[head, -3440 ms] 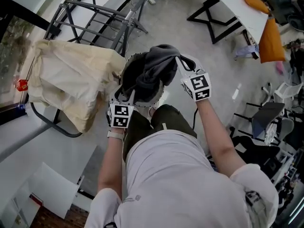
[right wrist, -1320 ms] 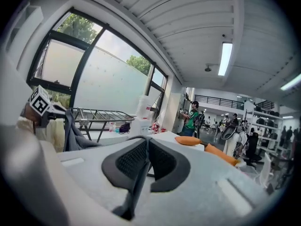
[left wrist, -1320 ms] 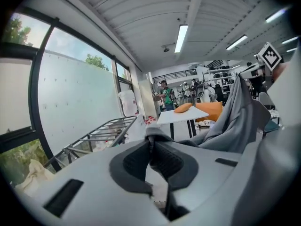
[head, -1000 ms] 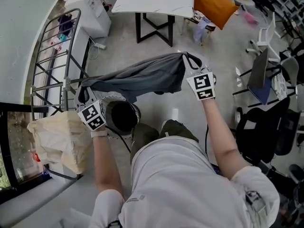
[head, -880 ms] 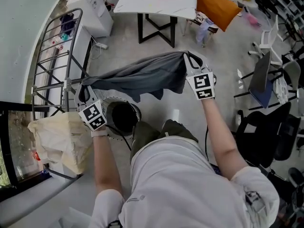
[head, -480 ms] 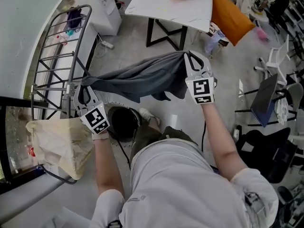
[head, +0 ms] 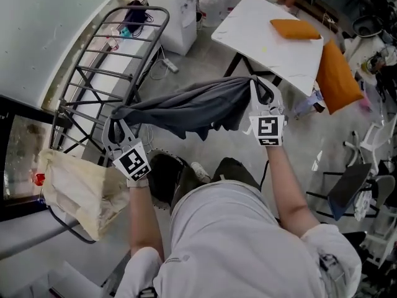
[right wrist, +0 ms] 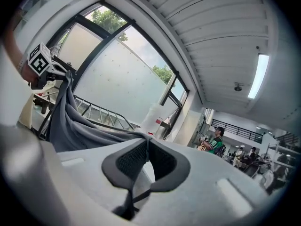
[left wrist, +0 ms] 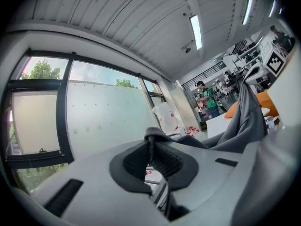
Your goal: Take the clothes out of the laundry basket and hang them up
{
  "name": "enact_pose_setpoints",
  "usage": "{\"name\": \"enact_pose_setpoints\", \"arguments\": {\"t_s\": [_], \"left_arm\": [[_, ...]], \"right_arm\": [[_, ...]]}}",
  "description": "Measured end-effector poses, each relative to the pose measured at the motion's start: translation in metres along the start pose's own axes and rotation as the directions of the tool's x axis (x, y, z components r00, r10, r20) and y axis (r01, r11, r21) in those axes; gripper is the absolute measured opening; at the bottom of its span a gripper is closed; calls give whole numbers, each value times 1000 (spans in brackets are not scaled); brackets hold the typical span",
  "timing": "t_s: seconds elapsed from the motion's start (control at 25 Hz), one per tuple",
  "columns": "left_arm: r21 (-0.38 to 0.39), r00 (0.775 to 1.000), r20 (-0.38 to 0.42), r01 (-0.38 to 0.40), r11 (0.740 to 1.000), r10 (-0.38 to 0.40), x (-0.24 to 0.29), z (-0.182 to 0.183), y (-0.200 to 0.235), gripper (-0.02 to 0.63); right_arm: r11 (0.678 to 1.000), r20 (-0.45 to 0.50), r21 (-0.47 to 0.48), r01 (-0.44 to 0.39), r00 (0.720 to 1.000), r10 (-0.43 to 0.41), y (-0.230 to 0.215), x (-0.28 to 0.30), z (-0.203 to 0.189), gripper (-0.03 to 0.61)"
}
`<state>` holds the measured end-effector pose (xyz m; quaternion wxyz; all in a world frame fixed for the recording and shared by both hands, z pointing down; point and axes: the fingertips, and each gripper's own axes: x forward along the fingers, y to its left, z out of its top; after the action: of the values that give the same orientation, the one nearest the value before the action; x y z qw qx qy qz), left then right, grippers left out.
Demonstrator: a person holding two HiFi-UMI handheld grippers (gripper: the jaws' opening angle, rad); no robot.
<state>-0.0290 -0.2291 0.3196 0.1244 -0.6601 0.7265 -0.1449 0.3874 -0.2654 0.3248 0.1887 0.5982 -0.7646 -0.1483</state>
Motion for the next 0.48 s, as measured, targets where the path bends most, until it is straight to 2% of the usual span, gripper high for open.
{"name": "enact_pose_setpoints", "arguments": {"t_s": [0.28, 0.48], "left_arm": [[5, 992, -44, -114, 993, 114, 26, -8, 38, 21], [30, 962, -71, -262, 965, 263, 38, -4, 70, 21]], "right_arm": [[994, 100, -20, -106, 989, 107, 19, 103, 44, 23], [972, 197, -60, -226, 952, 233, 40, 183, 85, 23]]}}
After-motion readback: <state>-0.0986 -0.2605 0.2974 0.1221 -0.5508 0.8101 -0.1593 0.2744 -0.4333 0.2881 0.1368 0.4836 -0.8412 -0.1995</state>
